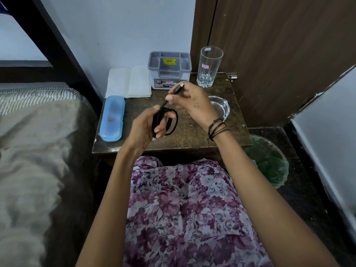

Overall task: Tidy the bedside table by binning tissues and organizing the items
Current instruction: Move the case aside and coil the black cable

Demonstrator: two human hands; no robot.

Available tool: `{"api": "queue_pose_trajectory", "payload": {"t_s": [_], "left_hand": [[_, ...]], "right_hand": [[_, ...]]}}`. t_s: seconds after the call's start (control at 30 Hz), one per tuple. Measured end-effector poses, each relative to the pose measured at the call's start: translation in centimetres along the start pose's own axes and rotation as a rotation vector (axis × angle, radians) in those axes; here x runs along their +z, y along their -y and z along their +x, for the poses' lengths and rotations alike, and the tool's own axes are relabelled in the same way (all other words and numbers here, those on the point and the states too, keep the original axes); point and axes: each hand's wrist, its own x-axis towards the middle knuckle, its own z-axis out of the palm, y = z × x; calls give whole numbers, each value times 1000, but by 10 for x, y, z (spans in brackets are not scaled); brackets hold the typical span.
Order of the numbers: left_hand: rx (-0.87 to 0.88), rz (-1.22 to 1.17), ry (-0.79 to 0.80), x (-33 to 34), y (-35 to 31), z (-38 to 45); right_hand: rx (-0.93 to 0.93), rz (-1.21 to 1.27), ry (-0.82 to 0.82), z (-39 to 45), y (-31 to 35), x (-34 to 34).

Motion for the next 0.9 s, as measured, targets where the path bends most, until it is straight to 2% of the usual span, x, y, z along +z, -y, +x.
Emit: {"api": "queue_pose_trajectory", "payload": {"t_s": [0.1,0.2,0.3,0.37,0.47,0.7,0.8,0.9], "left_hand": [[1,-80,-24,7,1,2],[8,-33,-105,12,5,2],[17,123,-292,21,9,5],[69,312,-401,27,10,3],[197,650,-424,32,12,-3],[336,750,-557,39,27,-6],[346,790,-629,37,33,-4],[337,832,-663,29,39,-3]], "right_hand": [[87,119,71,-1,-9,5],[107,123,13,-2,-15,10],[128,135,-79,-3,-17,12],[152,179,-129,-5,-17,13],[224,311,-205,-10,-16,16],[502,461,-274,-17,-20,29],[471,452,-227,-21,-22,27],[362,337,-60,-27,-22,25]]}}
